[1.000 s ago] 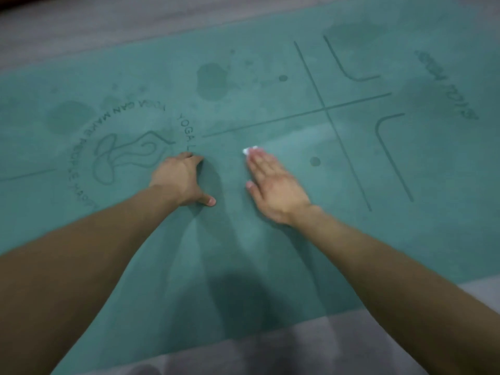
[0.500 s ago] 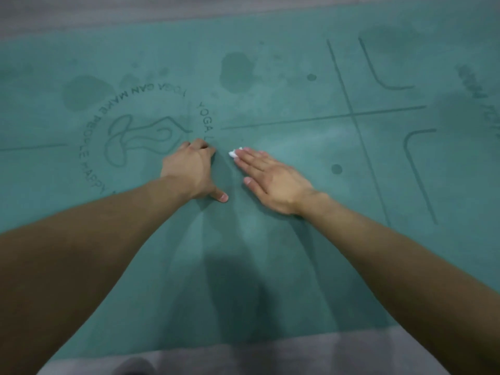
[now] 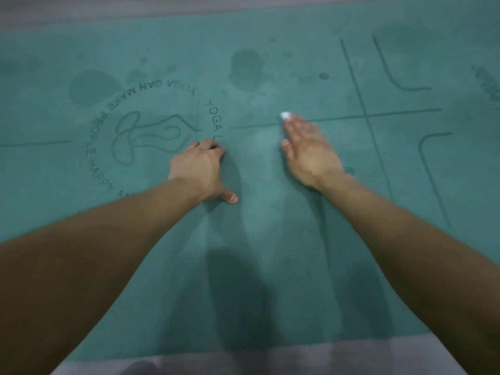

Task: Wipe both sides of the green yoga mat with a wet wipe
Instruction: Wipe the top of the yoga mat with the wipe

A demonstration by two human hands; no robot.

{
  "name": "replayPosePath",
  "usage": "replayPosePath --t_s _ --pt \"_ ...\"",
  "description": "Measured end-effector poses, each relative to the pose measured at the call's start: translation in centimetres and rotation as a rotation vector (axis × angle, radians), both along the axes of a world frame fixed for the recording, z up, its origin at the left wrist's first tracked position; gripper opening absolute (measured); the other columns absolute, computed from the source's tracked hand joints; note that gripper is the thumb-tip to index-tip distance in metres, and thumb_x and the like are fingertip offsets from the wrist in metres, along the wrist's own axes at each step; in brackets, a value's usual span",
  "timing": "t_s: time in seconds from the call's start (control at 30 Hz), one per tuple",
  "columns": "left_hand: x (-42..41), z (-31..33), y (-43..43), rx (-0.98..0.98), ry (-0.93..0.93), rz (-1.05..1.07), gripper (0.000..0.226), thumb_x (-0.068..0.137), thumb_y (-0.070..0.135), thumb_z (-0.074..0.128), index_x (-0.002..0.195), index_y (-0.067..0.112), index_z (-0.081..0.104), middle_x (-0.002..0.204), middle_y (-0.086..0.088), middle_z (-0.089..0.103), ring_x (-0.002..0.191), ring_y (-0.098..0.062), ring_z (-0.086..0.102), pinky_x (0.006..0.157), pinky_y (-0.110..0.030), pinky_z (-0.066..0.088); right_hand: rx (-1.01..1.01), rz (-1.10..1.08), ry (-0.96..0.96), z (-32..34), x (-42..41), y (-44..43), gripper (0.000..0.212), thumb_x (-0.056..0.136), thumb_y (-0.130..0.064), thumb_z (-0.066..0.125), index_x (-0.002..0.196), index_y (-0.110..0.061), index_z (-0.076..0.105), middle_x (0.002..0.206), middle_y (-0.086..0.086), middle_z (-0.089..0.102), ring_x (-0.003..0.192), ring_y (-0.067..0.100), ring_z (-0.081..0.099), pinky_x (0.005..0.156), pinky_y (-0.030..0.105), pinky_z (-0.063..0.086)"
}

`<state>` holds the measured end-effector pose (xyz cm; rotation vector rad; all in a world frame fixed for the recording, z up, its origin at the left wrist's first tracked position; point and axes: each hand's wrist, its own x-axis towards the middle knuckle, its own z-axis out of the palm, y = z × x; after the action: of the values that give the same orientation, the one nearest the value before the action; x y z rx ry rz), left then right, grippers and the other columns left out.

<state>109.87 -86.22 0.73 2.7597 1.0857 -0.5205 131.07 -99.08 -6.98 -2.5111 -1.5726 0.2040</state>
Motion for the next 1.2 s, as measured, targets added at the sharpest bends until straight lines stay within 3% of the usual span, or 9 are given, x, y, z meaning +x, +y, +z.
replayPosePath --t_s 0.07,0.13,0.33,0.53,0.7,0.87,1.03,1.1,1.2 --pt "0.0 0.0 0.1 0.008 -0.001 0.006 0.121 0.045 0.081 0.089 0.148 0.029 0.052 0.149 0.008 0.048 0.137 -0.023 0.045 0.102 -0.045 0.050 -0.022 -0.396 -0.022 -0.3 4.5 -2.4 0.078 0.101 -0.047 0.012 0.166 -0.004 0.017 0.174 0.012 0.017 0.161 0.027 0.014 0.132 0.043 0.008" --pt "0.0 0.1 0.1 0.009 -0.004 0.002 0.121 0.044 0.081 0.089 0.147 0.029 0.052 0.148 0.009 0.048 0.136 -0.023 0.046 0.101 -0.045 0.051 -0.044 -0.509 0.016 -0.2 3.8 -2.0 0.080 0.100 -0.047 0.012 0.165 0.000 0.015 0.175 0.015 0.013 0.162 0.028 0.008 0.132 0.043 0.006" --pt "-0.1 -0.1 0.1 0.025 0.006 -0.005 0.118 0.047 0.082 0.088 0.146 0.030 0.052 0.152 0.009 0.046 0.137 -0.022 0.046 0.101 -0.045 0.050 -0.037 0.373 0.095 0.4 -5.9 4.8 0.064 0.110 -0.039 0.026 0.168 -0.012 0.019 0.175 0.002 0.015 0.162 0.017 0.009 0.132 0.034 0.002" --pt "0.0 -0.2 0.2 0.022 0.005 -0.001 0.120 0.047 0.080 0.089 0.148 0.029 0.050 0.150 0.009 0.046 0.136 -0.022 0.046 0.097 -0.044 0.050 -0.043 -0.376 0.001 -0.1 3.1 1.7 0.078 0.101 -0.044 0.016 0.165 0.000 0.016 0.175 0.014 0.014 0.162 0.029 0.011 0.132 0.043 0.007" --pt "0.1 -0.2 0.1 0.032 0.018 -0.009 0.118 0.047 0.081 0.088 0.146 0.030 0.050 0.152 0.009 0.046 0.137 -0.021 0.047 0.099 -0.044 0.050 -0.079 0.440 0.080 0.8 -3.2 6.2 0.067 0.110 -0.044 0.027 0.168 -0.012 0.015 0.176 0.002 0.011 0.162 0.016 0.005 0.132 0.032 0.000" --pt "0.2 -0.3 0.2 0.038 0.018 -0.008 0.117 0.047 0.082 0.088 0.145 0.029 0.052 0.148 0.009 0.048 0.134 -0.021 0.048 0.093 -0.043 0.049 -0.065 -0.193 0.030 0.3 2.0 5.3 0.067 0.109 -0.039 0.022 0.167 -0.007 0.013 0.176 0.008 0.011 0.163 0.023 0.007 0.132 0.036 0.002" --pt "0.0 -0.3 -0.1 0.040 0.018 -0.011 0.115 0.049 0.082 0.087 0.145 0.031 0.049 0.151 0.011 0.046 0.136 -0.020 0.046 0.095 -0.043 0.049 -0.037 0.547 0.087 0.0 -5.2 6.6 0.065 0.109 -0.034 0.036 0.168 -0.014 0.018 0.175 0.002 0.017 0.162 0.016 0.010 0.132 0.033 0.005" --pt "0.0 -0.3 0.0 0.029 0.020 -0.015 0.118 0.050 0.082 0.086 0.148 0.030 0.047 0.153 0.011 0.044 0.138 -0.021 0.045 0.099 -0.045 0.048 -0.001 0.388 0.056 0.4 -1.7 5.5 0.064 0.109 -0.037 0.033 0.168 -0.017 0.019 0.174 0.002 0.020 0.161 0.018 0.015 0.132 0.034 0.008" --pt "0.0 -0.2 0.0 0.021 0.025 -0.006 0.123 0.049 0.083 0.086 0.153 0.030 0.044 0.155 0.010 0.042 0.139 -0.021 0.043 0.100 -0.046 0.049 -0.039 -0.308 -0.010 0.1 5.1 1.4 0.075 0.104 -0.049 0.019 0.168 -0.010 0.013 0.175 0.009 0.016 0.162 0.026 0.013 0.132 0.040 0.008"
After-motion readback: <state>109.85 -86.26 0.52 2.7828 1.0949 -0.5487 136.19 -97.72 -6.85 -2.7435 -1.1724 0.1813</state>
